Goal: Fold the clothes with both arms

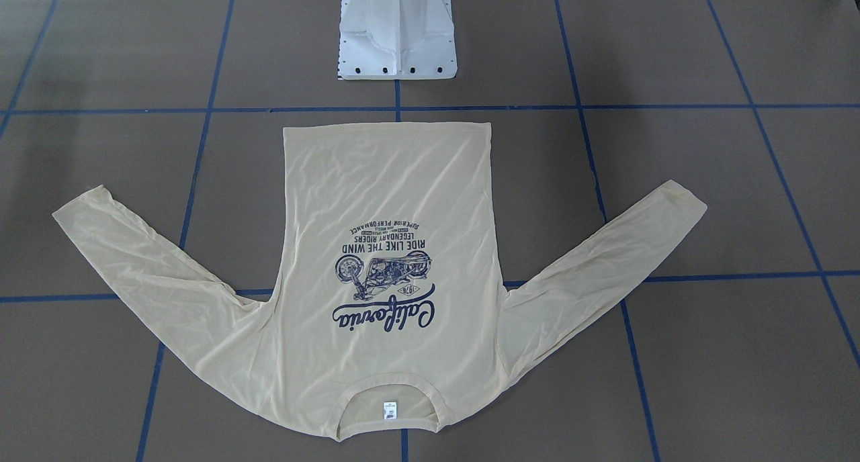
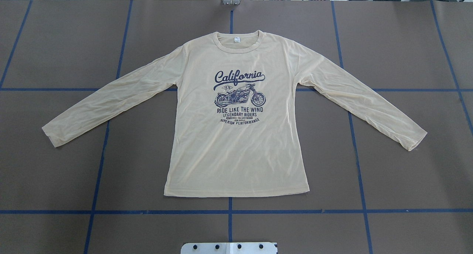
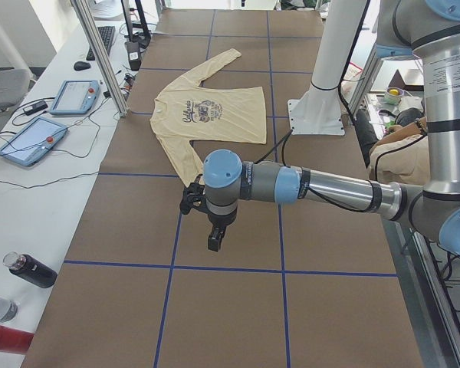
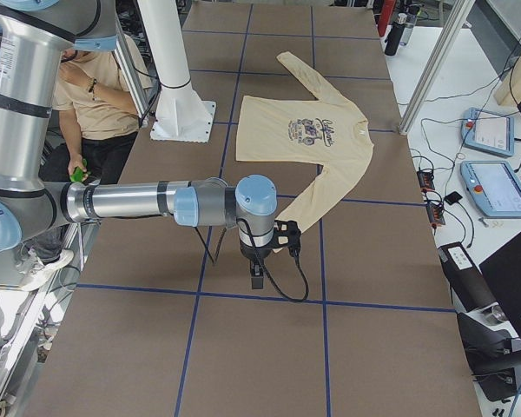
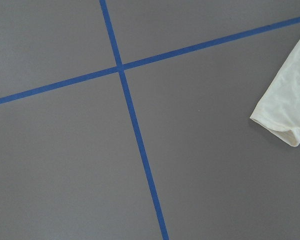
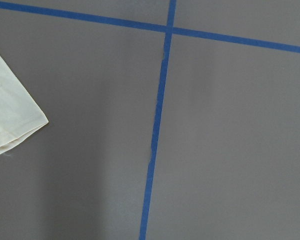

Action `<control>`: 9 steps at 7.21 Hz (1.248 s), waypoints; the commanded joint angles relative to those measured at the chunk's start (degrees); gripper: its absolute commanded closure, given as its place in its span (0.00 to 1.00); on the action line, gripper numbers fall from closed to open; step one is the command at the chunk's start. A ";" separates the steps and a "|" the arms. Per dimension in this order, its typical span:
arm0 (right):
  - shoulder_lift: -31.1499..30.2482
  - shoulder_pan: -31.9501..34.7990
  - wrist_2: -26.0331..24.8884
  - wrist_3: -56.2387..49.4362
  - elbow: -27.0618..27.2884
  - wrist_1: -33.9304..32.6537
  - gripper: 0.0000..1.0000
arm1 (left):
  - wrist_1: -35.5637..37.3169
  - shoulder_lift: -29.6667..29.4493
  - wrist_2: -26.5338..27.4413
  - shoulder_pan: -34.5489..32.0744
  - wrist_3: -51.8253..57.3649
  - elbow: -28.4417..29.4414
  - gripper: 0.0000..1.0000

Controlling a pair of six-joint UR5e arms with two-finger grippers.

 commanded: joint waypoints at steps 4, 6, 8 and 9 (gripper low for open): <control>3.60 0.00 4.79 0.52 3.83 0.53 0.00 | 0.14 -0.08 1.77 -0.35 -0.13 -7.07 0.00; 6.77 0.00 9.75 1.05 3.92 0.53 0.00 | -0.48 -5.76 4.42 -0.26 -0.04 -8.59 0.00; 8.80 1.66 10.54 3.23 1.91 5.67 0.00 | -5.54 -10.95 5.20 -0.18 -0.13 -7.19 0.00; 8.55 1.67 10.55 6.82 1.29 8.85 0.00 | -11.66 -12.02 6.17 -0.18 -0.30 -4.92 0.00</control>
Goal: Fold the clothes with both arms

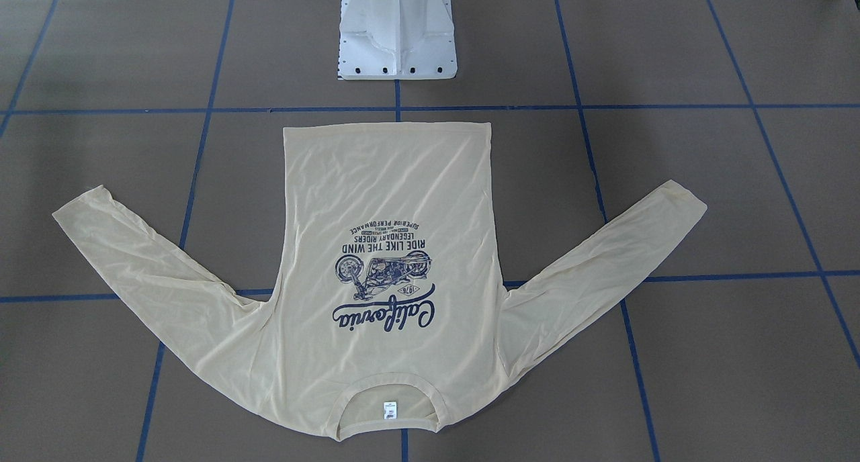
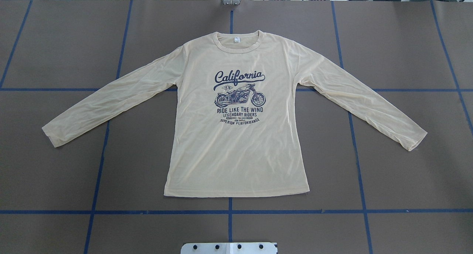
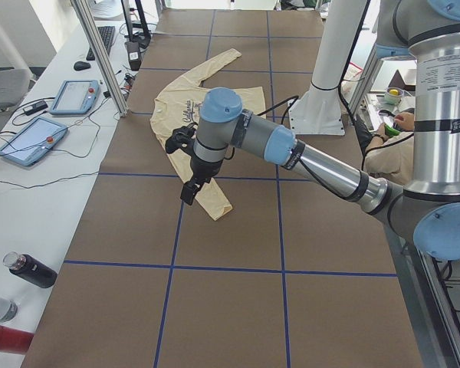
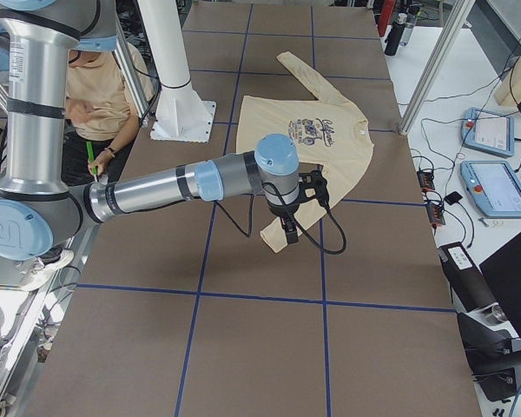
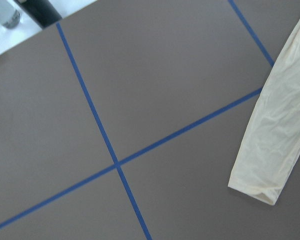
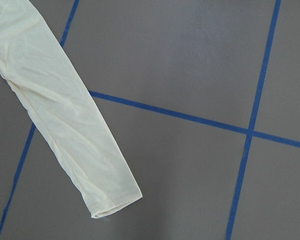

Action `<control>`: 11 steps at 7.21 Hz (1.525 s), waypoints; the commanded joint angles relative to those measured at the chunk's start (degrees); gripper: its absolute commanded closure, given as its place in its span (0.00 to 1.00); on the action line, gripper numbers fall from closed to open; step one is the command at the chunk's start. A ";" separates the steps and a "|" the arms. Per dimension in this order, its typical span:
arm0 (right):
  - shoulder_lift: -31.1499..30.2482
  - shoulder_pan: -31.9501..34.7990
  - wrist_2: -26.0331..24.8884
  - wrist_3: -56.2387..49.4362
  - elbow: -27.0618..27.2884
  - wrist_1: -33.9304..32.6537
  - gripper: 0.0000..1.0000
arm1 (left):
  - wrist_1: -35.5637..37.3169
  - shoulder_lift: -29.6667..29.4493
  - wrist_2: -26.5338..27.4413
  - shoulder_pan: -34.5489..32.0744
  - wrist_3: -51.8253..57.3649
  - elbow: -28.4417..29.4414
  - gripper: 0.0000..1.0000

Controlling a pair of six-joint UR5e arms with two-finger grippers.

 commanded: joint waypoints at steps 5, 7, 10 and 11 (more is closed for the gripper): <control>-1.56 -9.56 -4.87 30.96 -1.02 24.50 0.00 | -28.42 -1.17 -0.01 6.84 -19.74 6.95 0.00; -8.74 -17.99 -13.88 40.23 -1.02 33.85 0.00 | -28.44 -1.16 -0.19 7.92 -20.09 6.95 0.00; -10.90 -30.99 -26.10 54.70 -12.22 54.80 0.01 | -28.35 -1.07 -0.28 8.19 -20.10 6.95 0.00; -9.94 -36.27 -31.90 58.68 -14.27 57.24 0.01 | -28.35 -0.99 -0.19 8.19 -20.01 6.95 0.00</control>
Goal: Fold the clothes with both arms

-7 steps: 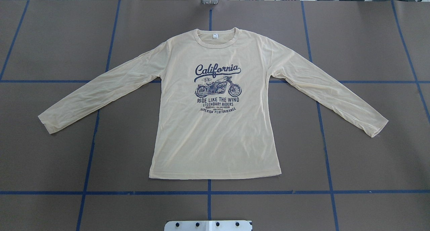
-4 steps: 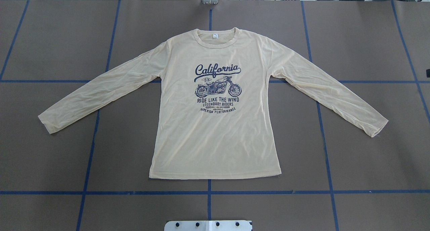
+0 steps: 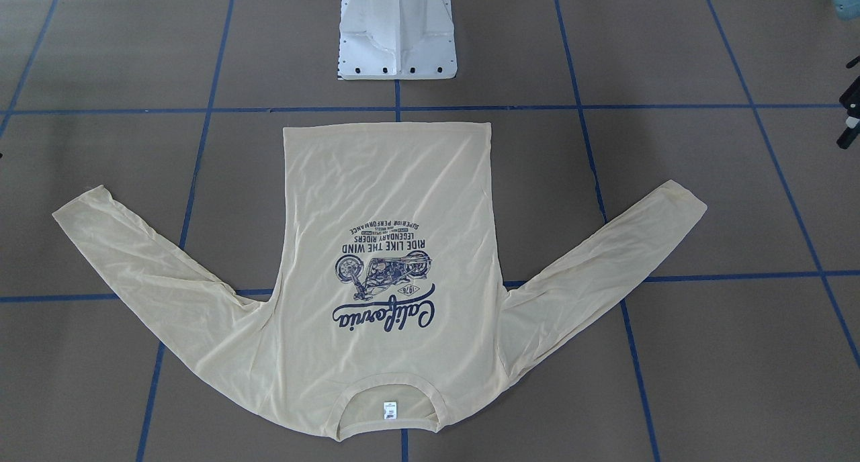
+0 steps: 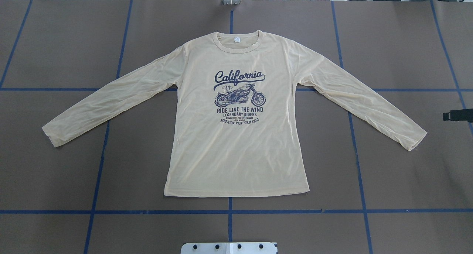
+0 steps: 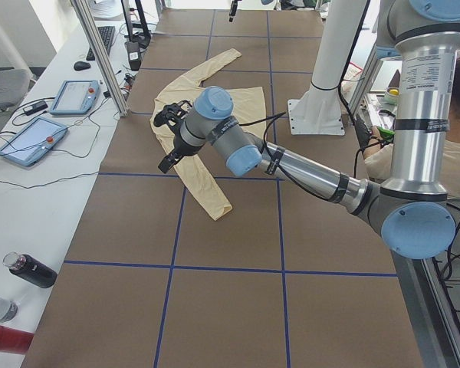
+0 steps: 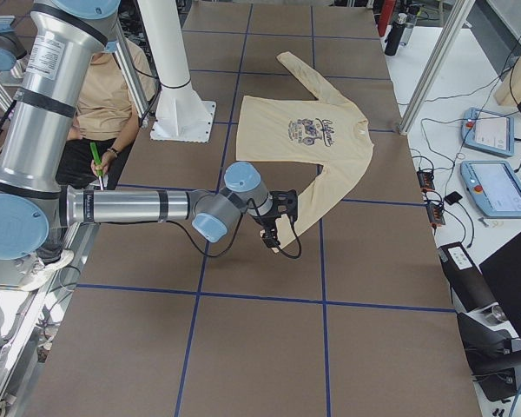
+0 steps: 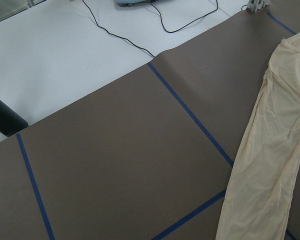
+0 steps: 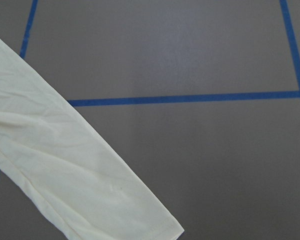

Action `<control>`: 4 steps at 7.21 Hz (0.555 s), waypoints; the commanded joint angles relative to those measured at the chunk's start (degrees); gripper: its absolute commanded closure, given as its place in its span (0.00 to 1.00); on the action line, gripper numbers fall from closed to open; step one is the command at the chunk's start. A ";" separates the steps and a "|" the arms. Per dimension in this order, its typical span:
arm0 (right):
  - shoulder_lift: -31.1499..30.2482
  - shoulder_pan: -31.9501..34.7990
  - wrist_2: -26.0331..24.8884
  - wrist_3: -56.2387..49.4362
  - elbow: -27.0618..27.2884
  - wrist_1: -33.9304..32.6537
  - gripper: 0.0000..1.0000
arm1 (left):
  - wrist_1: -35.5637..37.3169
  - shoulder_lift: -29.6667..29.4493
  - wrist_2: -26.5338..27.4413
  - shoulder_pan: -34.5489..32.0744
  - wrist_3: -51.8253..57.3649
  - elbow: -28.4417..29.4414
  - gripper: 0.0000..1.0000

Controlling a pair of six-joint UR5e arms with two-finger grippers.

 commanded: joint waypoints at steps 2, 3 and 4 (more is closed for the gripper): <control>1.07 -10.51 -11.96 6.19 -6.10 6.20 0.06 | -0.08 0.08 0.06 0.14 0.07 0.70 0.00; 1.08 -11.57 -13.45 6.10 -7.07 6.20 0.09 | 0.00 0.08 0.06 0.14 0.07 0.70 0.00; 1.16 -12.80 -15.12 6.10 -7.77 6.20 0.16 | -0.08 0.08 0.06 0.14 0.07 0.70 0.00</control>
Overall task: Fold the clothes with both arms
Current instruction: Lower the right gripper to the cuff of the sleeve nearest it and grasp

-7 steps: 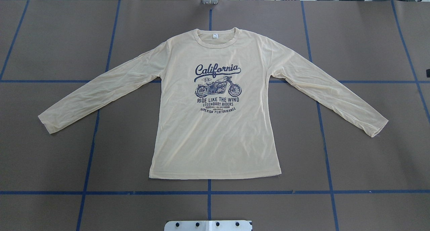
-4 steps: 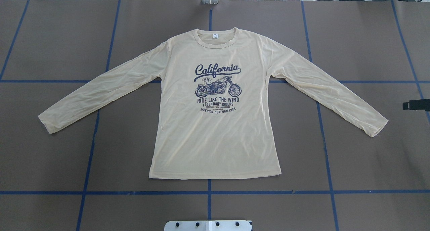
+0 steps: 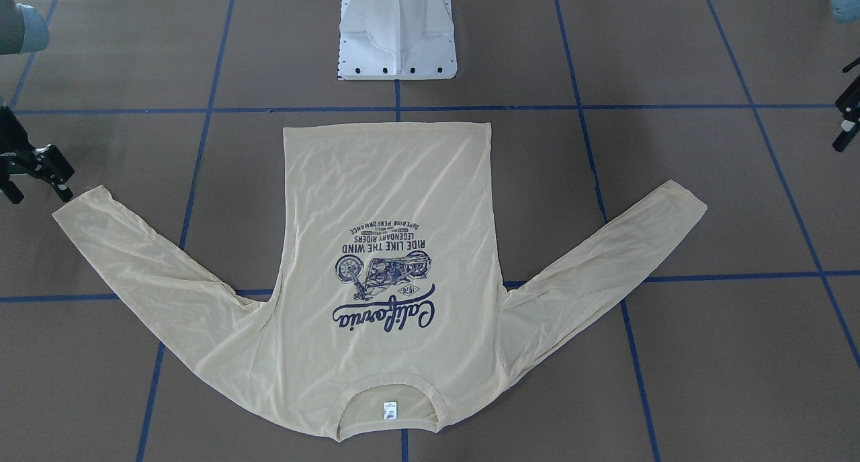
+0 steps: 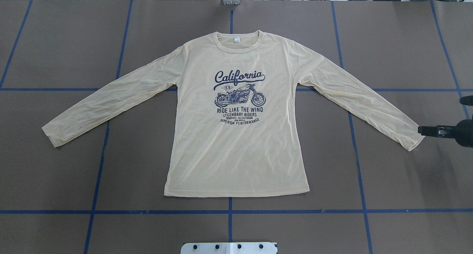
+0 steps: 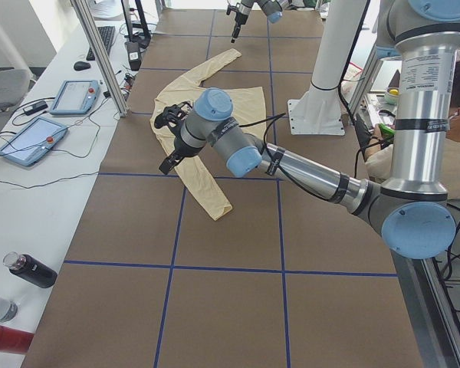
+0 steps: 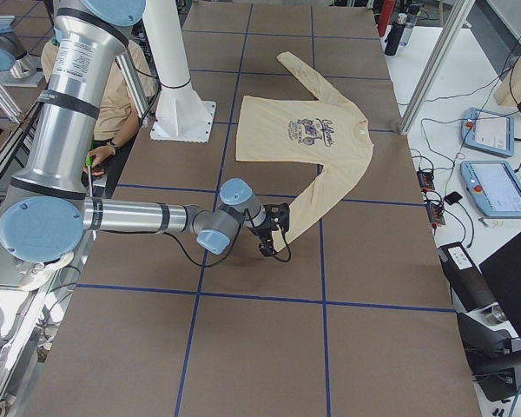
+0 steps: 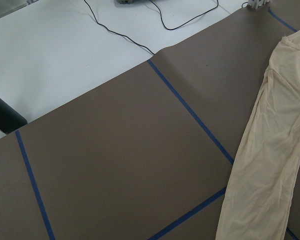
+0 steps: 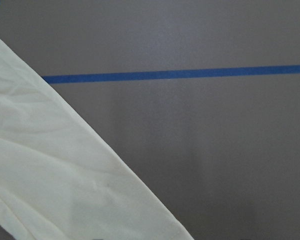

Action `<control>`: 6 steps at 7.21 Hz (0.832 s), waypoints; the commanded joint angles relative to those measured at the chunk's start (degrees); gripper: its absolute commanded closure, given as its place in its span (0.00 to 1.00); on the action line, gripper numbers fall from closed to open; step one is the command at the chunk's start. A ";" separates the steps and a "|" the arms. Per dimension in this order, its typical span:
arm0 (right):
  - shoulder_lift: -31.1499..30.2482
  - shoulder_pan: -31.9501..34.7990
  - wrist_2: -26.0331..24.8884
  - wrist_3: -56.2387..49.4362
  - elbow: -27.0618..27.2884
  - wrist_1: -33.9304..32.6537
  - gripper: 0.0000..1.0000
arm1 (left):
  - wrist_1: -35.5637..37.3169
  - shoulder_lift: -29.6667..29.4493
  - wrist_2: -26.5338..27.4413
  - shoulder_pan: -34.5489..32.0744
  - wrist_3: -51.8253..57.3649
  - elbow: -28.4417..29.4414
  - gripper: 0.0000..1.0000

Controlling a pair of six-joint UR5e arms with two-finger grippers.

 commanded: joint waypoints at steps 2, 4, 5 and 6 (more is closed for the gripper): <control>2.20 -2.54 -2.86 -0.02 -3.04 0.19 0.28 | -0.05 0.00 0.00 0.02 0.00 0.41 0.00; 3.10 -2.72 -3.22 -0.02 -3.94 0.27 0.30 | -0.05 0.00 0.00 0.02 0.18 0.94 0.00; 3.10 -2.72 -3.31 -0.02 -3.94 0.28 0.39 | -0.05 0.09 0.00 0.02 0.18 0.94 0.00; 3.10 -2.72 -3.57 -0.02 -3.85 0.28 0.46 | -0.05 0.09 0.00 0.02 0.18 0.94 0.00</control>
